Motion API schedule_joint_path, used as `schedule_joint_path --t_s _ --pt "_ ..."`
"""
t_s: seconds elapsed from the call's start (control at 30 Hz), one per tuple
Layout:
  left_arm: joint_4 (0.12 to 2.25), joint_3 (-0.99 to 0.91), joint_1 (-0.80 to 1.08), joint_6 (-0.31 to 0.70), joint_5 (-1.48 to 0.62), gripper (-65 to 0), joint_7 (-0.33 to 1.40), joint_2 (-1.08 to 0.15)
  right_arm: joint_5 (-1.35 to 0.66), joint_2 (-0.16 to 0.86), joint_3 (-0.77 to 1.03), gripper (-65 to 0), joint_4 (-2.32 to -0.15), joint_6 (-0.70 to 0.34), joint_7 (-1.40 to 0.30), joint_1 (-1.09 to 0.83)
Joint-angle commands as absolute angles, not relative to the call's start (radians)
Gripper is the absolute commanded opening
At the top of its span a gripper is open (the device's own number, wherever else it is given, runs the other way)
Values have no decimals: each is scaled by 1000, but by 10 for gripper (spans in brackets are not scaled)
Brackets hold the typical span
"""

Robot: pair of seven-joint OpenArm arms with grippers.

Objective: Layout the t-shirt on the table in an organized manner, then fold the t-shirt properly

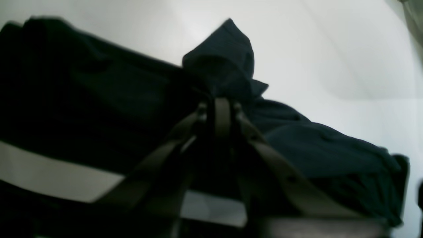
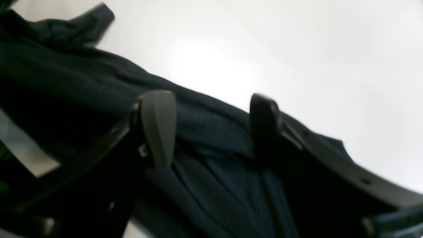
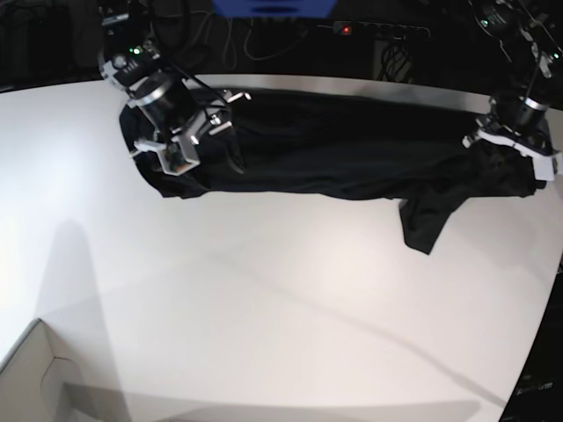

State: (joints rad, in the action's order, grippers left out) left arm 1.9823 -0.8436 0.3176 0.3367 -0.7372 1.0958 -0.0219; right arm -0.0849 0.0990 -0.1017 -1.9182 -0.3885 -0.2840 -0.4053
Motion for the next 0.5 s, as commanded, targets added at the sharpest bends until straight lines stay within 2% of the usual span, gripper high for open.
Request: schedule_joint_path --t_s 0.0,0.47 --pt "1998 -852 329 338 -753 -648 1076 -31 -99 99 -107 -287 -1926 -390 -263 -395" --pt "1913 -845 338 338 -751 -648 1079 -22 -99 94 -205 -288 -1797 -390 -263 -325"
